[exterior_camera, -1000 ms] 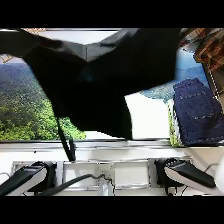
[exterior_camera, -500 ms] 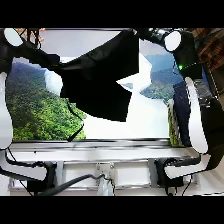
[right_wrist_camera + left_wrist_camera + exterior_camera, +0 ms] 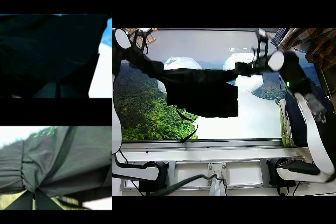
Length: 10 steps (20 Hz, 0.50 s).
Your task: Fold the clothes and pants, and hang the long-sleeved shirts on hangers.
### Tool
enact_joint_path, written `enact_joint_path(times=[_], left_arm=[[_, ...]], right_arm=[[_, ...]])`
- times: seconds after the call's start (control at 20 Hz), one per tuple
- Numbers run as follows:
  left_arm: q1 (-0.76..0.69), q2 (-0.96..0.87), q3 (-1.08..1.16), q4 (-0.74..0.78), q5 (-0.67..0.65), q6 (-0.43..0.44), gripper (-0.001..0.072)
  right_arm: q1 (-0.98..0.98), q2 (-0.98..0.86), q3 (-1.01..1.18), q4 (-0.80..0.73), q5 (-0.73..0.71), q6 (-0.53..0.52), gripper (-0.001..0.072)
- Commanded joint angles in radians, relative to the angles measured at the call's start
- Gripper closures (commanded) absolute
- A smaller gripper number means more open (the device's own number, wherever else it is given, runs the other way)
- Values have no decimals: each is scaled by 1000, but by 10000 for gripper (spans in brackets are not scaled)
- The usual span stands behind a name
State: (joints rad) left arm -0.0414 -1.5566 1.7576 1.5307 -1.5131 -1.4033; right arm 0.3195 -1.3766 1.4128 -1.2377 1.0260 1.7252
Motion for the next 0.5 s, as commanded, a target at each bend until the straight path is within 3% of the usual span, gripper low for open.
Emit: enact_joint_path(times=[0.0, 0.35, 0.4, 0.45], left_arm=[[-15, 90, -182, 6, -74, -17, 709], [-55, 290, -730, -108, 72, -41, 687], [-55, 289, -772, -143, 83, -41, 510], [-55, 289, -799, -163, 82, -41, 317]], right_arm=[[45, 174, -301, 0, -26, -19, 692], [50, 257, -653, 9, -140, -19, 691], [50, 258, -665, 14, -139, -23, 655], [50, 259, -666, 25, -117, -63, 508]])
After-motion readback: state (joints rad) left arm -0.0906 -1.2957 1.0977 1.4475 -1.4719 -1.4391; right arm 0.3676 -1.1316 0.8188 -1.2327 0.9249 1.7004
